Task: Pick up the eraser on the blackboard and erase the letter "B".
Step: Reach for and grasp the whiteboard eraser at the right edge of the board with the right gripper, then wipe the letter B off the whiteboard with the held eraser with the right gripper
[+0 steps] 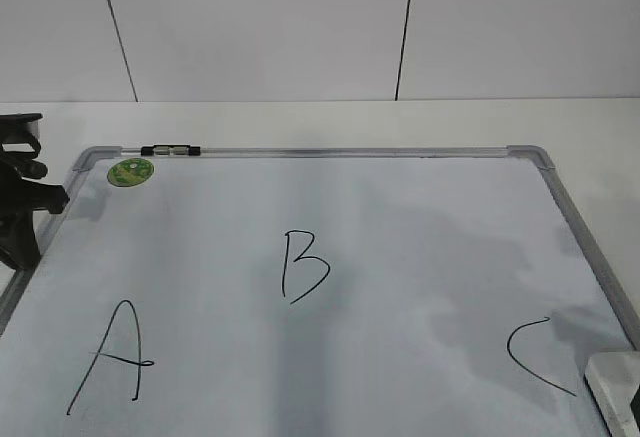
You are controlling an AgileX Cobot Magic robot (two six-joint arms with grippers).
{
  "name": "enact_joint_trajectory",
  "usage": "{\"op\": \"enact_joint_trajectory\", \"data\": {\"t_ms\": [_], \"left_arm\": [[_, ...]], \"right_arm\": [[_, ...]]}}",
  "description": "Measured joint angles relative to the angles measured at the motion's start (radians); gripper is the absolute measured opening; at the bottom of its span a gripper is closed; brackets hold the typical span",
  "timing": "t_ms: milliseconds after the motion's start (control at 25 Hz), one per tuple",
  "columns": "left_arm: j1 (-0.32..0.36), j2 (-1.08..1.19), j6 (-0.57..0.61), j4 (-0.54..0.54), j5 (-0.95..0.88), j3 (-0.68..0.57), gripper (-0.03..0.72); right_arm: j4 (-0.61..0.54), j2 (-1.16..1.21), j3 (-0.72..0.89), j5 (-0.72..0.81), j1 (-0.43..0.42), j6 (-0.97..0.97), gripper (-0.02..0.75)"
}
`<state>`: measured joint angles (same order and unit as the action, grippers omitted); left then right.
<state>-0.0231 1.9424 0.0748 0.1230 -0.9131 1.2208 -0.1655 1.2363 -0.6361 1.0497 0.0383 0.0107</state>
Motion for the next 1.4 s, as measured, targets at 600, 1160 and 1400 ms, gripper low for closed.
{"op": "enact_joint_trajectory", "data": {"t_ms": [600,1160,1400], "left_arm": [[0.0,0.0,0.0,0.0,0.0,0.0,0.02],[0.0,0.0,0.0,0.0,0.0,0.0,0.02],[0.0,0.0,0.0,0.0,0.0,0.0,0.02]], "right_arm": [[-0.01,0.106,-0.002,-0.063,0.0,-0.029,0.67],[0.034,0.198,-0.006,-0.1,0.066,0.009,0.67],[0.034,0.219,-0.01,-0.104,0.066,0.009,0.662]]}}
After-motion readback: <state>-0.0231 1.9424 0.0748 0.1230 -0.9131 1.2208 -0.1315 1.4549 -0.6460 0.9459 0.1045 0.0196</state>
